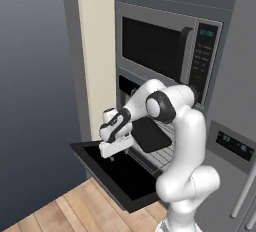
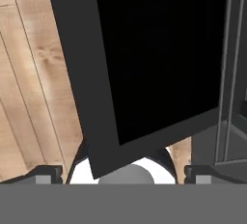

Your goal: Take the baked cake out of the oven and place it on the plate for cooling. Then close the oven door.

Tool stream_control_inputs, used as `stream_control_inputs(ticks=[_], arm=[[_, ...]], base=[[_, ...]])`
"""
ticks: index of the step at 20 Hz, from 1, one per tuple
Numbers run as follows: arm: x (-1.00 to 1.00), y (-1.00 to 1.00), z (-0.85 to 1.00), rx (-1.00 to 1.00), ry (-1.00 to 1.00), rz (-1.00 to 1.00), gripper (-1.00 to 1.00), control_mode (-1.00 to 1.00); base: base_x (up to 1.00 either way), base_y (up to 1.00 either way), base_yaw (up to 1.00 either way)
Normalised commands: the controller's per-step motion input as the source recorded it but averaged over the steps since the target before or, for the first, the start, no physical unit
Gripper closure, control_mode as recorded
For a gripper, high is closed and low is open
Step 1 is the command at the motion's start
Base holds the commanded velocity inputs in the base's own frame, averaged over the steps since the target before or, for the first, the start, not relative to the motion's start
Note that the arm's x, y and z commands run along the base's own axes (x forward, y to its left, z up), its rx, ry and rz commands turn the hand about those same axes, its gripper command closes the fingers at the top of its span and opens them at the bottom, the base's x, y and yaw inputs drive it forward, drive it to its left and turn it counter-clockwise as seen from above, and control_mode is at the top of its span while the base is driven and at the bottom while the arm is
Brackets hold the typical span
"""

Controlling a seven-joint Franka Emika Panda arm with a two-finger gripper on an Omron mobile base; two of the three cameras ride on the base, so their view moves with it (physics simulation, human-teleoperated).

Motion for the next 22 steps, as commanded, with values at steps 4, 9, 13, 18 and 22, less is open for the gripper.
stream_control_inputs(ticks=[4,9,13,18,22], arm=[[0.00,0.00,-0.43,0.00,-0.07,-0.01,-1.00,-1.00],[0.01,0.00,-0.35,0.00,-0.13,0.00,-1.00,-1.00],[0.18,-0.08,-0.47,0.00,-0.14,0.00,-1.00,-1.00],[0.31,-0.17,-0.48,0.00,-0.08,0.00,-1.00,-1.00],[0.39,-0.18,-0.41,0.00,-0.02,0.00,-1.00,-1.00]], base=[[0.00,0.00,0.00],[0.00,0.00,0.00],[0.00,0.00,0.00],[0.00,0.00,0.00],[0.00,0.00,0.00]])
